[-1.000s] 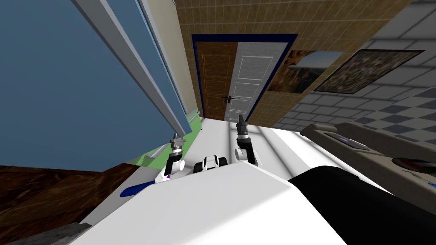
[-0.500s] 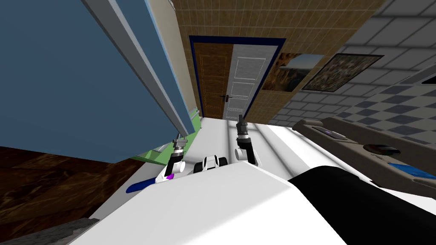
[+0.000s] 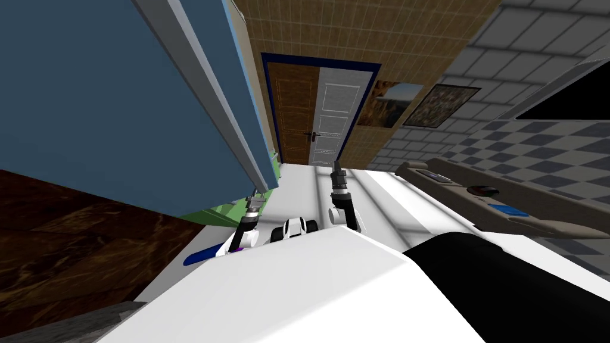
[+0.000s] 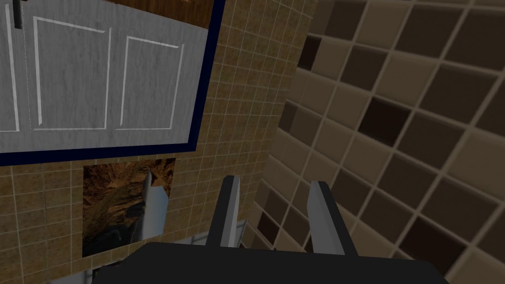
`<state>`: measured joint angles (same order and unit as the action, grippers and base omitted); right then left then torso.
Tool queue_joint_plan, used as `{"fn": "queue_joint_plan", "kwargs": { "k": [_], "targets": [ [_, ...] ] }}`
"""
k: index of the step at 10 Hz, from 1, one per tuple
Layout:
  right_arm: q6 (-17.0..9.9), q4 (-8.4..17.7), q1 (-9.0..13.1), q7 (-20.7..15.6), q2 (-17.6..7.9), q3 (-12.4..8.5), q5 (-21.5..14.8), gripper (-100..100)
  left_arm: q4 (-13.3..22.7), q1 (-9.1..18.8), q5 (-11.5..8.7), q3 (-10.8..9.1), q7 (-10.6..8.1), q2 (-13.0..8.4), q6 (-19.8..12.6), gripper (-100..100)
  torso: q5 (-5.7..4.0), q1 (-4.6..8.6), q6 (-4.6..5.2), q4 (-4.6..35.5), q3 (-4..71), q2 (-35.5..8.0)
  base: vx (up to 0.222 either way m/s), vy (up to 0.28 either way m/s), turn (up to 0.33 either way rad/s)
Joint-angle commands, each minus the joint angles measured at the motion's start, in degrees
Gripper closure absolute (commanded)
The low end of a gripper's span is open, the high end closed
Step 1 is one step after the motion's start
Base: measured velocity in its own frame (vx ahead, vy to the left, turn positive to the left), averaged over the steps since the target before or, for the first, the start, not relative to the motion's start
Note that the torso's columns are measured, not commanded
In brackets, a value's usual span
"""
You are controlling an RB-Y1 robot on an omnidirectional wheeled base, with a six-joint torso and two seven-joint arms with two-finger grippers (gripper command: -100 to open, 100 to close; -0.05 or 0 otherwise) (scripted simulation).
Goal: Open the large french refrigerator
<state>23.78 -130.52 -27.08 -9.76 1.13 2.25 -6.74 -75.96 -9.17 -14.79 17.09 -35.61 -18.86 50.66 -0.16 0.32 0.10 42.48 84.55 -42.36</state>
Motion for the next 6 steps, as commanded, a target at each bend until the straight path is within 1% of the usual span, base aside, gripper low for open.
{"fn": "queue_joint_plan", "kwargs": {
  "k": [1,6],
  "targets": [
    [0.0,0.0,0.0,0.0,0.0,0.0,0.0,0,-2.4,1.2,-0.9,-0.89,-0.8,-1.3,-3.4,-100,-0.01,0.12,-0.05,-0.1,0.1,0.2,-0.057,-0.037,0.045],
    [0.0,0.0,0.0,0.0,0.0,0.0,0.0,0,-6.4,3.2,-2.3,-2.38,-2.13,-3.5,-8.9,-100,-0.01,-0.25,-0.1,0.2,-0.1,-0.3,-0.023,-0.034,0.018]
  ]
}}
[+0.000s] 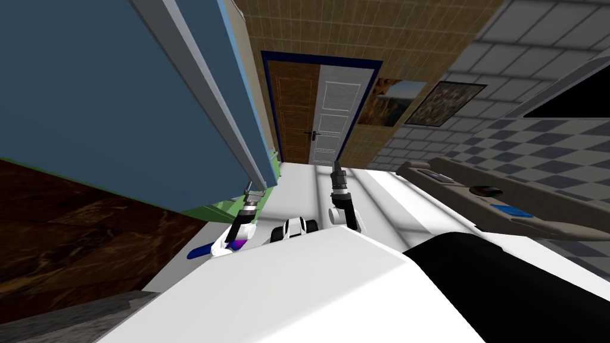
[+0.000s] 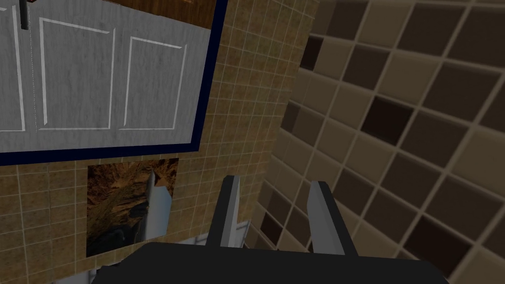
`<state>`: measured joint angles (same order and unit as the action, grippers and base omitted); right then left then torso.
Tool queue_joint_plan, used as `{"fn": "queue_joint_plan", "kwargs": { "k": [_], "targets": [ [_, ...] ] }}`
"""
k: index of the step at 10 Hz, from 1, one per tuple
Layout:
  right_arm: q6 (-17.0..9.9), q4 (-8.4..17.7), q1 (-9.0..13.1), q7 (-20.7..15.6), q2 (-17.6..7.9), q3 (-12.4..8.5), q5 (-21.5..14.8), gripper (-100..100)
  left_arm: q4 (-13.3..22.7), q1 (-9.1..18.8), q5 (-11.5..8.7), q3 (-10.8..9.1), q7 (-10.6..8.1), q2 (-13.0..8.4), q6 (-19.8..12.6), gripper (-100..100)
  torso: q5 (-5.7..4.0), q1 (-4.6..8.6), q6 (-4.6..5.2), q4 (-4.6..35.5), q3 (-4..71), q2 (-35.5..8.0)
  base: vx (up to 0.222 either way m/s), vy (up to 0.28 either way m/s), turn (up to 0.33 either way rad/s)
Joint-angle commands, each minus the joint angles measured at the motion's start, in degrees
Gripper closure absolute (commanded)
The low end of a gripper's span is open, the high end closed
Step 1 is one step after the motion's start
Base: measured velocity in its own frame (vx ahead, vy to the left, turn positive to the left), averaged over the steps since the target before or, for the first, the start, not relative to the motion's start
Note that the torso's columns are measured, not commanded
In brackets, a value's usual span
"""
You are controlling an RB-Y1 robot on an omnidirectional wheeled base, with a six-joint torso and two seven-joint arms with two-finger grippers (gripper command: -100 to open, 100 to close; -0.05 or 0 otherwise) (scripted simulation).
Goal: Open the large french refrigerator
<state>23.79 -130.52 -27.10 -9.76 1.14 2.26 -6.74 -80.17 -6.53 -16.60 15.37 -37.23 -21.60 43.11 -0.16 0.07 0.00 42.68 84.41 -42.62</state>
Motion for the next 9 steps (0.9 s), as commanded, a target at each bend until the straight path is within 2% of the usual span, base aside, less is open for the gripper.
{"fn": "queue_joint_plan", "kwargs": {
  "k": [1,2,3,4,9],
  "targets": [
    [0.0,0.0,0.0,0.0,0.0,0.0,0.0,0,-2.9,1.0,-0.8,-0.96,-0.78,-1.2,-2.5,-100,-0.05,0.03,-0.07,0.1,-0.2,-0.3,-0.036,-0.02,0.02],
    [0.0,0.0,0.0,0.0,0.0,0.0,0.0,0,-3.7,1.4,-1.1,-1.26,-1.04,-1.6,-3.6,-100,-0.08,0.09,-0.08,0.2,-0.3,-0.5,-0.043,-0.023,0.007],
    [0.0,0.0,0.0,0.0,0.0,0.0,0.0,0,-3.2,0.0,-0.8,-0.7,-0.72,-1.5,-3.7,-100,-0.18,0.12,-0.16,0.4,-0.3,-0.6,-0.008,-0.009,-0.002],
    [0.0,0.0,0.0,0.0,0.0,0.0,0.0,0,-3.2,-0.2,-0.9,-0.7,-0.78,-1.6,-4.3,0,-0.08,0.1,-0.1,0.2,-0.3,-0.4,0.0,0.0,0.0],
    [0.0,0.0,0.0,0.0,0.0,0.0,0.0,0,-2.5,-0.7,-0.8,-0.4,-0.7,-1.6,-4.9,0,0.12,-0.03,0.01,-0.3,0.1,0.3,0.0,0.0,0.0]
  ]
}}
